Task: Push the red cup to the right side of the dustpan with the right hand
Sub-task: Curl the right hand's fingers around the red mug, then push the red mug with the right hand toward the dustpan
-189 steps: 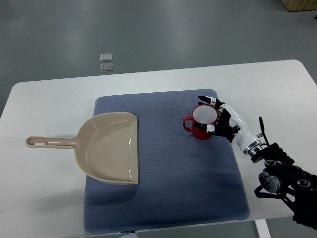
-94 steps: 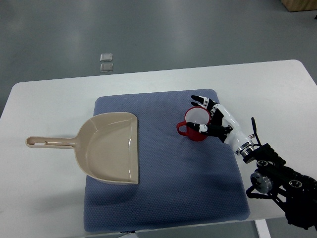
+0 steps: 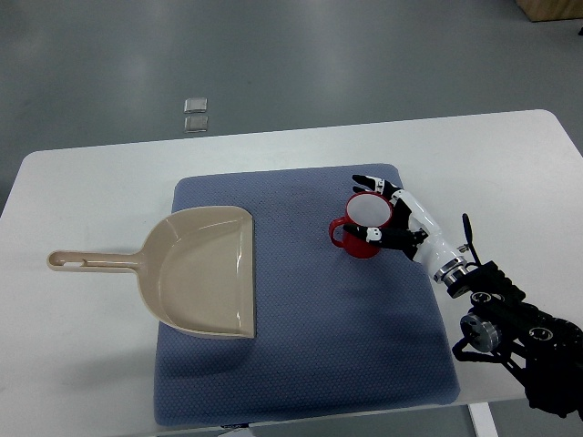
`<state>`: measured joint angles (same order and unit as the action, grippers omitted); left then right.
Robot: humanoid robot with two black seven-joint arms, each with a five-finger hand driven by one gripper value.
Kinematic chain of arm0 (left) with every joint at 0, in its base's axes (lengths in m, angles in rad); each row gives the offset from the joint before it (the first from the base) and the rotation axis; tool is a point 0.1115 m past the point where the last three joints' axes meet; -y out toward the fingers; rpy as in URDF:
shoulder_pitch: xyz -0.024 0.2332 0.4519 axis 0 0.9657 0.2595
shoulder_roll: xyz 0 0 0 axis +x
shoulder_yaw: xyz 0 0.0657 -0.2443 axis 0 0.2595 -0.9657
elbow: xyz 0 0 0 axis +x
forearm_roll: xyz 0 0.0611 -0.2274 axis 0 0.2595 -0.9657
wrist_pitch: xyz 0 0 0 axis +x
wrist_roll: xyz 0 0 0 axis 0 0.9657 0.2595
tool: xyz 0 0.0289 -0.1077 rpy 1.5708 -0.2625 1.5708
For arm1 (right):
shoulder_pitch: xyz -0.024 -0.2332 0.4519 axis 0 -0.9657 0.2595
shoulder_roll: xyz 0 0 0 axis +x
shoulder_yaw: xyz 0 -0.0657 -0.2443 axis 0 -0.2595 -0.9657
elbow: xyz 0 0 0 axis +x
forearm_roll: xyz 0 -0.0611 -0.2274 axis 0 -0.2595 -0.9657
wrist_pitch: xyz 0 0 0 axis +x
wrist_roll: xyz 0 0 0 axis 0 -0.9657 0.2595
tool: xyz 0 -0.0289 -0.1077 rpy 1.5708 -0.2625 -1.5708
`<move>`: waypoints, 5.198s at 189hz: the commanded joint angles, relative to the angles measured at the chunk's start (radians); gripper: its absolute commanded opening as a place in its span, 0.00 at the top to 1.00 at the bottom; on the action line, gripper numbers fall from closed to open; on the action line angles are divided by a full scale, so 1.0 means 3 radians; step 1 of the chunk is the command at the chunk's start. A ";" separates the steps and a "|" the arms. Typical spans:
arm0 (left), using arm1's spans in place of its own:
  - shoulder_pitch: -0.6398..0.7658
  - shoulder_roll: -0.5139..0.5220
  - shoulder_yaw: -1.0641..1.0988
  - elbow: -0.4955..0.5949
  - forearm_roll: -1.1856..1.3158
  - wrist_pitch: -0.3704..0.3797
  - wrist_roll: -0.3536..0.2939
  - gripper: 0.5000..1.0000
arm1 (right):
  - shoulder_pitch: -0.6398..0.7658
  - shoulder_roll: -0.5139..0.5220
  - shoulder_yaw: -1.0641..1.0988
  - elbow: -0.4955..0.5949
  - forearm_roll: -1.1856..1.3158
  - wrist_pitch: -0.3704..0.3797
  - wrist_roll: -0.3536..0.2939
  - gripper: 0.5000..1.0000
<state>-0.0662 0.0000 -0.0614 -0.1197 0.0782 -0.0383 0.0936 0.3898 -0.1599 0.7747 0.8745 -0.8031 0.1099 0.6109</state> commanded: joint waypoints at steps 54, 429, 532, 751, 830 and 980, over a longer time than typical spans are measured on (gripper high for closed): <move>0.0001 0.0000 0.0000 0.0000 0.0000 0.0000 0.0000 0.00 | 0.0045 -0.0024 0.0010 -0.0016 0.0008 -0.0003 0.0000 0.15; 0.0001 0.0000 0.0000 0.0000 0.0000 0.0000 0.0000 0.00 | 0.0035 0.0303 -0.0230 -0.0036 0.0003 -0.0203 0.0000 0.15; 0.0001 0.0000 0.0000 0.0000 0.0000 0.0000 0.0000 0.00 | 0.0045 0.0420 -0.0327 -0.0031 0.0003 -0.0249 0.0000 0.15; 0.0001 0.0000 0.0000 0.0000 0.0000 0.0000 0.0000 0.00 | 0.0158 0.0533 -0.0649 -0.0021 -0.0002 -0.0387 0.0000 0.15; 0.0001 0.0000 0.0000 0.0000 0.0000 0.0000 0.0000 0.00 | 0.0178 0.0533 -0.0711 -0.0011 0.0003 -0.0397 0.0000 0.15; 0.0001 0.0000 0.0000 0.0000 0.0000 0.0000 0.0000 0.00 | 0.0270 0.0533 -0.0951 0.0015 0.0003 -0.0433 0.0000 0.15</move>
<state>-0.0662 0.0000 -0.0613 -0.1196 0.0782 -0.0383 0.0936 0.4690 0.0000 0.4972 0.8785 -0.8023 -0.0198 0.6109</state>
